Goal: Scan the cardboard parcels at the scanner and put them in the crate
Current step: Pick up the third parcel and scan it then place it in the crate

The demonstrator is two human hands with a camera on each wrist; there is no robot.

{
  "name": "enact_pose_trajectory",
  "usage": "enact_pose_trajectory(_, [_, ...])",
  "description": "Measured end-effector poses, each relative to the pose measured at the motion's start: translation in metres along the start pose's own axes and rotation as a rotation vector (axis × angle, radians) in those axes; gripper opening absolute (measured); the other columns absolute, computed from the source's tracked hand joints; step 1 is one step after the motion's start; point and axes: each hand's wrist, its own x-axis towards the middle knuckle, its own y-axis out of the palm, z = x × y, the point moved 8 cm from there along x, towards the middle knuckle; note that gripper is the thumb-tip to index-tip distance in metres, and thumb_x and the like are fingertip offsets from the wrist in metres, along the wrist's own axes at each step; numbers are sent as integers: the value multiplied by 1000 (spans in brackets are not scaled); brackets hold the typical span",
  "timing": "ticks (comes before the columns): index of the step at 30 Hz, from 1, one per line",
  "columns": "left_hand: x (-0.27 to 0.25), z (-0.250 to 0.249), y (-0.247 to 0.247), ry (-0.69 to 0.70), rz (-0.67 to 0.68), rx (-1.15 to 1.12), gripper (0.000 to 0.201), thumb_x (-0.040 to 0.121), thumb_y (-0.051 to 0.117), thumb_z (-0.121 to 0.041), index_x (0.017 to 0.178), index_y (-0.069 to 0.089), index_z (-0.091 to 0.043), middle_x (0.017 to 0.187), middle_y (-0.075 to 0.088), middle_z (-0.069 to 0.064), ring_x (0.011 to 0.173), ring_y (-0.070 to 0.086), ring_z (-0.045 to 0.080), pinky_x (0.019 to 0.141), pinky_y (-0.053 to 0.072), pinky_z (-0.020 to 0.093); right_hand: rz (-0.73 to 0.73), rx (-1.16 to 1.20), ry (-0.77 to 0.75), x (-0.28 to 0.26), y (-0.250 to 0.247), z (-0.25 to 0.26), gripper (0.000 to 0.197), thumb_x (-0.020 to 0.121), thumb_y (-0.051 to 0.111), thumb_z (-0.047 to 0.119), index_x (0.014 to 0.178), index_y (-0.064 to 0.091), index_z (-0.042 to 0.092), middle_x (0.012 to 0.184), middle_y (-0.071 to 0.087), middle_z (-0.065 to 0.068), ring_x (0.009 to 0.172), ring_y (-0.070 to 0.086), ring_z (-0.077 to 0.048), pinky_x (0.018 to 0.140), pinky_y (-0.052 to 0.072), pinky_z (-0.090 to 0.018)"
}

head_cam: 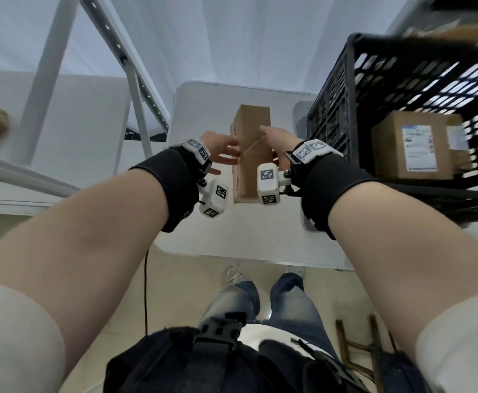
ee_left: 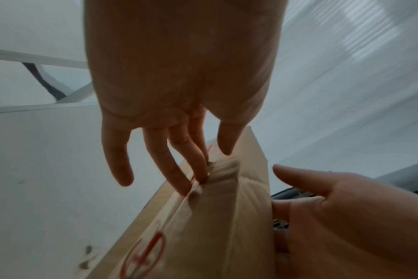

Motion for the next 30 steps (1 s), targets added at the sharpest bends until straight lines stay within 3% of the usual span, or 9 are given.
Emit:
enact_pose_trajectory(2, [-8,-22,7,94,-15,-54,21,89,71,-32,105,70,-18,91,76,-6,84,73,11,94,46,47,-13,-16,-39,-16,-21,13,55,98,41,44,145,42,15,149,45,-10,119,52,-25,110,42,-44])
enact_pose_trajectory(4, [-22,-39,18,140,10,-106,34,86,76,-36,114,70,-18,94,77,-6,88,74,11,91,50,46,-17,-25,-85,-32,-42,30,58,96,42,47,145,42,17,149,45,-9,130,51,-29,110,43,-47])
enact_pose_trajectory(11, [-81,-103,57,268,35,-223,47,75,83,-48,112,72,-22,113,73,-4,110,66,15,88,55,41,-98,29,-199,-55,-123,64,79,72,52,59,141,48,21,144,52,-7,128,54,-30,105,47,-49])
enact_pose_trajectory(14, [-110,-123,70,296,-28,-164,45,70,86,-47,103,73,-20,112,71,0,107,66,18,90,56,42,-119,101,-226,-122,-141,73,60,88,51,50,136,52,15,136,59,-8,121,59,-28,104,47,-47])
enact_pose_trajectory(19, [-164,-147,108,331,-122,-64,73,67,84,-58,123,63,-17,121,58,3,113,55,24,93,54,48,-98,146,-327,-201,-183,73,40,98,47,38,125,55,10,126,63,-10,118,59,-28,106,47,-45])
enact_pose_trajectory(22, [-194,-157,140,364,-108,-42,96,46,85,-72,122,65,-18,123,67,3,114,61,23,92,54,51,-87,94,-422,-241,-213,72,33,101,43,35,116,59,10,123,63,-10,110,62,-26,99,50,-40])
enact_pose_trajectory(24, [-218,-165,164,405,-94,-32,94,48,83,-74,123,67,-20,117,73,3,110,67,23,90,53,50,-47,107,-433,-265,-234,64,29,99,45,38,103,58,12,113,68,-11,98,65,-26,94,53,-40])
enact_pose_trajectory(27, [-260,-183,203,469,-101,-39,89,53,81,-71,123,66,-17,114,74,4,104,70,24,90,52,54,-16,130,-435,-303,-272,50,32,91,57,45,100,58,14,97,68,-8,94,66,-26,95,53,-44])
enact_pose_trajectory(30, [-289,-204,237,526,-105,-27,95,46,83,-69,121,67,-14,117,73,9,106,70,30,89,52,59,-83,47,-500,-337,-311,43,59,75,72,53,116,55,14,109,66,-8,99,65,-27,94,54,-47])
